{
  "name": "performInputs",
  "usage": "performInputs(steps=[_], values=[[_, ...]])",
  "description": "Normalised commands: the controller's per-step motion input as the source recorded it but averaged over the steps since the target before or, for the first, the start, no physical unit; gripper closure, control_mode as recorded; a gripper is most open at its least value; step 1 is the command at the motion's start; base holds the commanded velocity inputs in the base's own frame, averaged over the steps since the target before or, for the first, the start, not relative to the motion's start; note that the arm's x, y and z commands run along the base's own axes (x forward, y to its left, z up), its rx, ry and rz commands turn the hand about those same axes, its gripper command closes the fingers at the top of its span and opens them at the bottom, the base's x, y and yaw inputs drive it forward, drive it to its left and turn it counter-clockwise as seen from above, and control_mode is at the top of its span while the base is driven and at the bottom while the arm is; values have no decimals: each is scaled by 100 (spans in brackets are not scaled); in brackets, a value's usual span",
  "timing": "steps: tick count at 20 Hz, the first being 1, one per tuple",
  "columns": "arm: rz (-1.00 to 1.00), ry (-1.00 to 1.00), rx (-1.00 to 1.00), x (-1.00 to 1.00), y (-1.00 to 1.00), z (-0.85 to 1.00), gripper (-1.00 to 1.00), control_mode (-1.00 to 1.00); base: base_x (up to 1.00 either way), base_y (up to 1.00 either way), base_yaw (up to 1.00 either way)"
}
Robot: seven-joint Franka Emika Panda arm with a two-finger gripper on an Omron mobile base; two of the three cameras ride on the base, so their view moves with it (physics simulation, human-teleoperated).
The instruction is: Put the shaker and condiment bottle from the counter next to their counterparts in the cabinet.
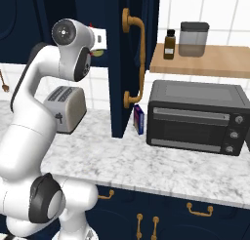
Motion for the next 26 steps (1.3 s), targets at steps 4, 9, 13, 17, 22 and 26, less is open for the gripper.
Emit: performInputs(steps=[4, 9, 13, 17, 22, 26], values=[[0, 0, -2, 1, -1, 0, 100, -100, 0, 0, 0], [0, 0, 0, 0, -10, 0, 100, -100, 0, 0, 0], [0, 0, 0, 12, -6, -6, 100, -100, 0, 0, 0], [0, 0, -1, 18, 0, -12, 100, -100, 0, 0, 0], [0, 0, 0, 16, 0, -3, 100, -100, 0, 0, 0], [0, 0, 0, 14, 0, 0, 100, -100, 0, 0, 0]])
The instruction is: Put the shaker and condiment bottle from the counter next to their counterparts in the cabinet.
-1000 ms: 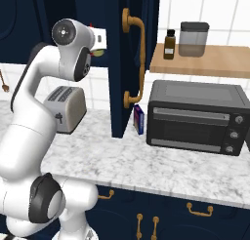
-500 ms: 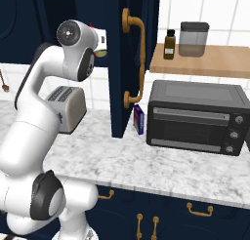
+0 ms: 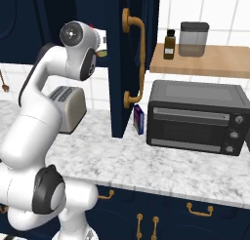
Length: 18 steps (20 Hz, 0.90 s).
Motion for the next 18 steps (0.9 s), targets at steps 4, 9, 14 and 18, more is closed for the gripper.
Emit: performInputs(steps=[4, 9, 14, 18], values=[[0, 0, 0, 14, 0, 0, 100, -100, 0, 0, 0], [0, 0, 0, 9, 0, -3, 100, -100, 0, 0, 0], [1, 0, 0, 7, 0, -3, 100, -100, 0, 0, 0], [1, 0, 0, 14, 0, -2, 100, -100, 0, 0, 0]])
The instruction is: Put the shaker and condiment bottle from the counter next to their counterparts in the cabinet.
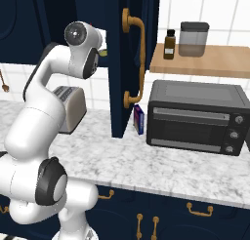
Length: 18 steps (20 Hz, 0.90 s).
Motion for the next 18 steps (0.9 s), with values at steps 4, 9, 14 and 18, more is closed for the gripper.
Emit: performInputs(steps=[4, 9, 14, 18], values=[[1, 0, 0, 13, 0, -2, 100, -100, 0, 0, 0], [0, 0, 0, 2, 0, -5, 100, -100, 0, 0, 0], [0, 0, 0, 1, 0, -6, 100, -100, 0, 0, 0], [0, 0, 0, 3, 0, -4, 100, -100, 0, 0, 0]])
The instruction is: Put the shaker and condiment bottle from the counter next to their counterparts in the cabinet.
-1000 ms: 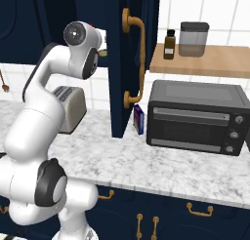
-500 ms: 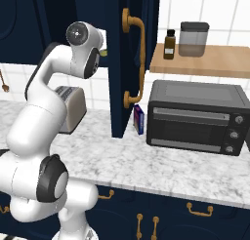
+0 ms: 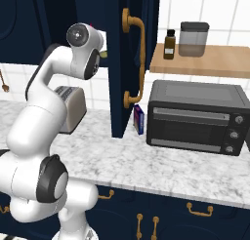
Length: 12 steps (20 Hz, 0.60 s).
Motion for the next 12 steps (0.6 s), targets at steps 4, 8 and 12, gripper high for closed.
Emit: performInputs(steps=[4, 8, 12], values=[[0, 0, 0, 7, 0, -10, 100, -100, 0, 0, 0], [0, 0, 0, 13, 0, -9, 100, -100, 0, 0, 0], [0, 0, 0, 19, 0, -9, 100, -100, 0, 0, 0]])
